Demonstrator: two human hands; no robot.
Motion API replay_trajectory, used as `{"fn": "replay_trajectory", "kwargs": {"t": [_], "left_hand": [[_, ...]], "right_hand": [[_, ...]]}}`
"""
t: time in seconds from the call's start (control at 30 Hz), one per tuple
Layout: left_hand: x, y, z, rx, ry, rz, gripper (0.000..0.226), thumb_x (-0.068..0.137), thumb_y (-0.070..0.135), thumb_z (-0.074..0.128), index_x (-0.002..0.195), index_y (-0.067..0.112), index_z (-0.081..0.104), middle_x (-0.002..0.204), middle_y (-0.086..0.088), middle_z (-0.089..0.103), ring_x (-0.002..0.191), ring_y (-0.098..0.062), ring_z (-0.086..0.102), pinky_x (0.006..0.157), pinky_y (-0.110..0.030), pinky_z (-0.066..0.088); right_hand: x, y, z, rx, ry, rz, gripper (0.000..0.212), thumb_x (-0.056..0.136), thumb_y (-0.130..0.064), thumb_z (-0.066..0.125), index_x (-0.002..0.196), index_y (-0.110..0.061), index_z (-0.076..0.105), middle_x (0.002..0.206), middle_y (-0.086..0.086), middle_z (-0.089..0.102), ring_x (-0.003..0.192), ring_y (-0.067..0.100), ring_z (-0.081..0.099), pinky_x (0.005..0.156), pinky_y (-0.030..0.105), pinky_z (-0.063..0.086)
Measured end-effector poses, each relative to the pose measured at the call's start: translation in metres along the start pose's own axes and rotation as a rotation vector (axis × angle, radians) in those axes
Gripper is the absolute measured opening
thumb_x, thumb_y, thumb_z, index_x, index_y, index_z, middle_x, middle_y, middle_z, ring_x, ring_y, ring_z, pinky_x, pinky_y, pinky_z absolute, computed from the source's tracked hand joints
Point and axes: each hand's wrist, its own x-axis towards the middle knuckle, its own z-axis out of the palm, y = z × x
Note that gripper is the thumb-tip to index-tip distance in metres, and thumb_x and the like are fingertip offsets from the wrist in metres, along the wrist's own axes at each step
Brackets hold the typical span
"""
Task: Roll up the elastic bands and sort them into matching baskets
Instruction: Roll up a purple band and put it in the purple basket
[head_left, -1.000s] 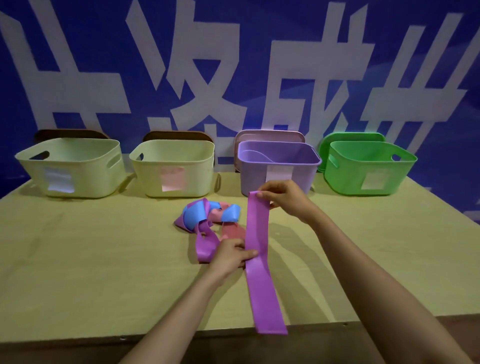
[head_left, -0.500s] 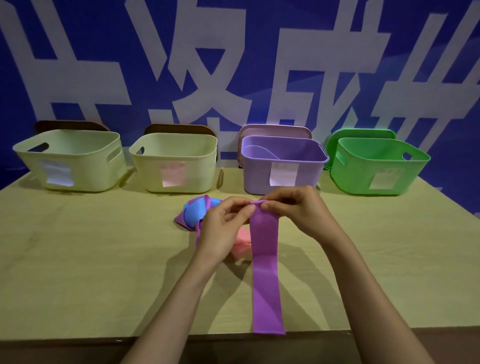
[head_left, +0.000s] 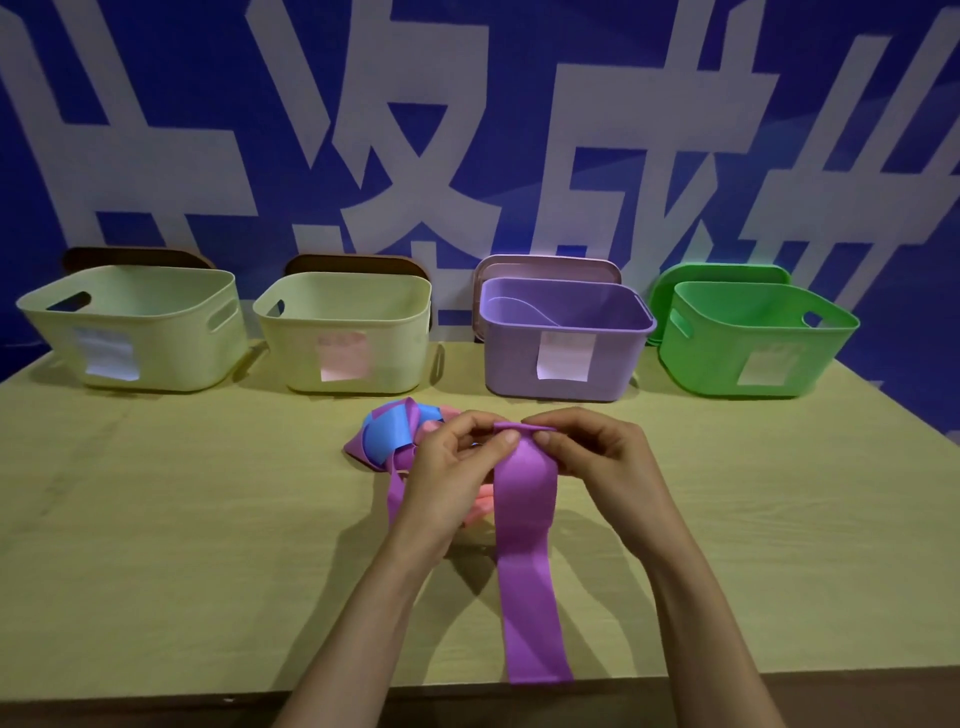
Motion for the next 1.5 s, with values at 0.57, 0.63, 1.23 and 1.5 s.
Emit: {"fn": "replay_trajectory", "kwargs": {"t": [0.57, 0.63, 1.23, 1.5], "left_hand": [[-0.008, 0.004, 0.009, -0.106, 0.022, -0.074, 0.005, 0.085, 0.01, 0.066, 0.084, 0.012, 0.07, 0.072, 0.002, 0.07, 0.069, -0.009, 0.062, 0.062, -0.017, 0.049], [-0.008, 0.003, 0.009, -0.072, 0.037, -0.031, 0.007, 0.083, 0.009, 0.067, 0.081, 0.015, 0.071, 0.075, 0.001, 0.07, 0.072, -0.01, 0.063, 0.067, -0.019, 0.048], [-0.013, 0.003, 0.003, -0.014, -0.072, 0.004, 0.016, 0.085, 0.0, 0.063, 0.1, 0.003, 0.067, 0.083, 0.0, 0.071, 0.079, -0.009, 0.066, 0.067, -0.017, 0.052], [-0.013, -0.002, 0.002, 0.01, -0.079, -0.039, 0.013, 0.087, 0.006, 0.063, 0.097, 0.012, 0.068, 0.087, 0.001, 0.071, 0.085, -0.01, 0.065, 0.069, -0.019, 0.051]], "right_hand": [[-0.014, 0.001, 0.005, -0.083, 0.091, -0.091, 0.03, 0.084, 0.005, 0.063, 0.085, -0.022, 0.075, 0.091, -0.003, 0.073, 0.089, 0.012, 0.068, 0.08, 0.029, 0.053], [-0.015, -0.003, 0.002, -0.043, 0.034, -0.025, 0.027, 0.087, 0.003, 0.06, 0.094, -0.02, 0.073, 0.092, -0.003, 0.073, 0.085, 0.009, 0.067, 0.075, 0.026, 0.053], [-0.017, -0.002, -0.003, 0.032, 0.031, 0.06, 0.011, 0.081, 0.001, 0.068, 0.087, -0.007, 0.074, 0.082, 0.002, 0.074, 0.074, 0.006, 0.065, 0.064, 0.018, 0.05], [-0.017, -0.005, -0.003, 0.088, 0.061, 0.047, 0.019, 0.076, 0.01, 0.068, 0.083, -0.006, 0.074, 0.081, 0.008, 0.074, 0.077, 0.012, 0.067, 0.07, 0.022, 0.054]]}}
